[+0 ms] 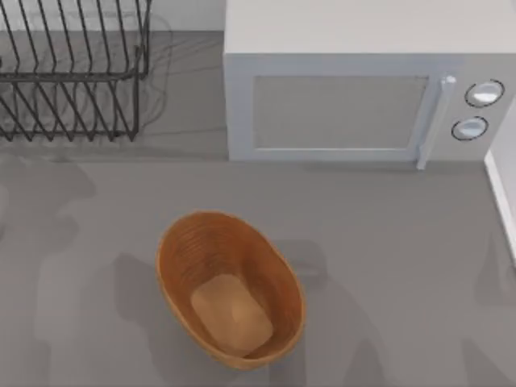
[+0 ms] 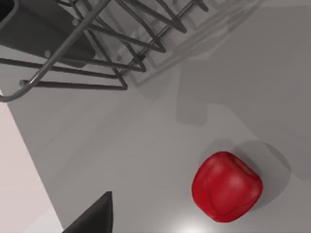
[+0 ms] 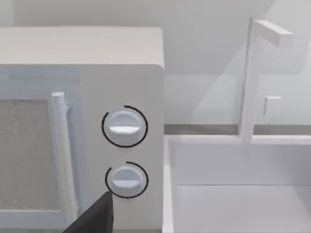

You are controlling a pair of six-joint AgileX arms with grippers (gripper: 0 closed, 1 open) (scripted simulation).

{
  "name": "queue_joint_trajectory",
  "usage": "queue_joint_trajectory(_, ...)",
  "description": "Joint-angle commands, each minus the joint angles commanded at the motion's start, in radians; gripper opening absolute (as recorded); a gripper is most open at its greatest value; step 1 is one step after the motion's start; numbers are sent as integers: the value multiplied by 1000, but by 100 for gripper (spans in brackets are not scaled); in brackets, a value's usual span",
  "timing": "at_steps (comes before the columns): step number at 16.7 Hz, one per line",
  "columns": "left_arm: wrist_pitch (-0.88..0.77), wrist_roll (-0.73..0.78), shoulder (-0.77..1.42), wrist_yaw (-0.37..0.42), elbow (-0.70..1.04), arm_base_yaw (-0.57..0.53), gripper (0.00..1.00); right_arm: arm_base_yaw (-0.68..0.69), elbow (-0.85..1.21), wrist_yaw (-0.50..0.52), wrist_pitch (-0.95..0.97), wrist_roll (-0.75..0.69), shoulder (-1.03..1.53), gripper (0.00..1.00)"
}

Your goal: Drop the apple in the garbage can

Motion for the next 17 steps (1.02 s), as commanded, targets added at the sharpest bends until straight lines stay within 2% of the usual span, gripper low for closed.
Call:
queue_joint_trajectory(11, -387, 452, 690, -38, 426, 80, 100, 0, 0, 0, 0, 0, 0, 100)
queue_joint_trajectory(17, -519, 605, 913, -51, 644, 99, 100, 0, 0, 0, 0, 0, 0, 100)
